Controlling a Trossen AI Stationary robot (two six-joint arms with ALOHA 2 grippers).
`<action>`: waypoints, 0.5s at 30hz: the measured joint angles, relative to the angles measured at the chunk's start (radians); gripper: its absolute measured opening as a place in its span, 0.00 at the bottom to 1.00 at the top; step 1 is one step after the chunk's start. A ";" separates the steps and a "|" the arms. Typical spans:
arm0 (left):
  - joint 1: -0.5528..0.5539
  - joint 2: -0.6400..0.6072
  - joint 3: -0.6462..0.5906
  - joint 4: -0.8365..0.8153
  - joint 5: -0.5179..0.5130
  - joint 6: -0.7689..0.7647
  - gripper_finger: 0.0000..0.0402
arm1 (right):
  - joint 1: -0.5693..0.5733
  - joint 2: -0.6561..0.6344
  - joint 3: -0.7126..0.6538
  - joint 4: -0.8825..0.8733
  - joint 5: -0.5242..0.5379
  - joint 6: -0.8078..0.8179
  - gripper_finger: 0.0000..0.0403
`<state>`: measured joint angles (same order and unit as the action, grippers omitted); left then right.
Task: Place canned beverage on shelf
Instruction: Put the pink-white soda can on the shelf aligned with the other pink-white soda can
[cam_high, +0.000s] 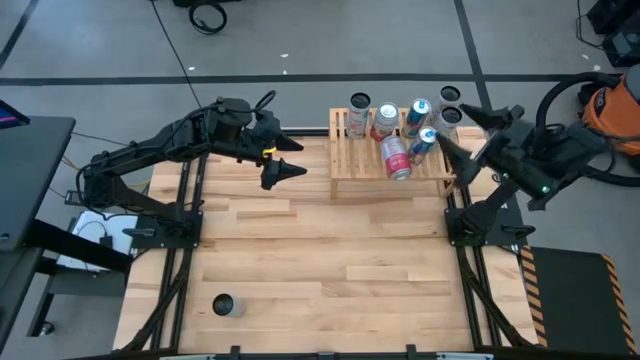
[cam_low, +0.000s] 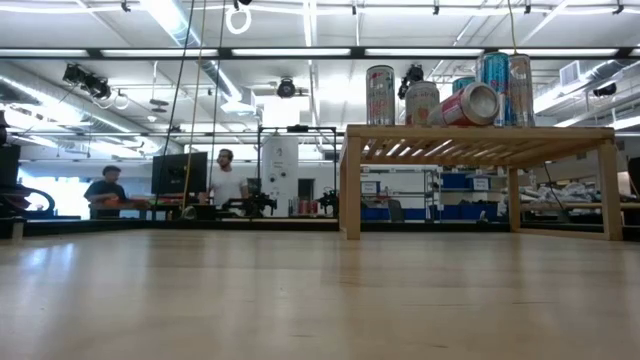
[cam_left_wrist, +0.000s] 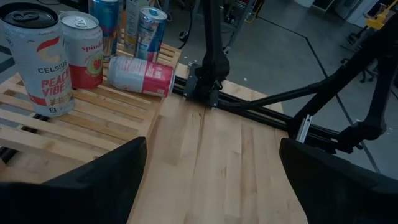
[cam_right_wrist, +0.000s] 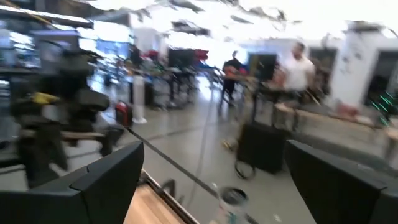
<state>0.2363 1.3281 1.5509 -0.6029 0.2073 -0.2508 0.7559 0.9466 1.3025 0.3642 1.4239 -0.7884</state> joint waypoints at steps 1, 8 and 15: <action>0.000 0.000 0.000 0.000 0.000 0.000 0.92 | 0.000 0.012 0.000 -0.001 -0.037 0.000 0.98; 0.000 0.000 0.000 -0.002 0.000 -0.001 0.92 | -0.001 0.057 0.031 0.001 -0.011 -0.044 0.97; 0.000 0.000 0.000 -0.007 0.000 -0.005 0.92 | 0.052 0.035 0.063 0.001 0.075 -0.038 0.97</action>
<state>0.2359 1.3281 1.5509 -0.6098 0.2073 -0.2554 0.8075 0.9820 1.3654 0.3653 1.4987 -0.8268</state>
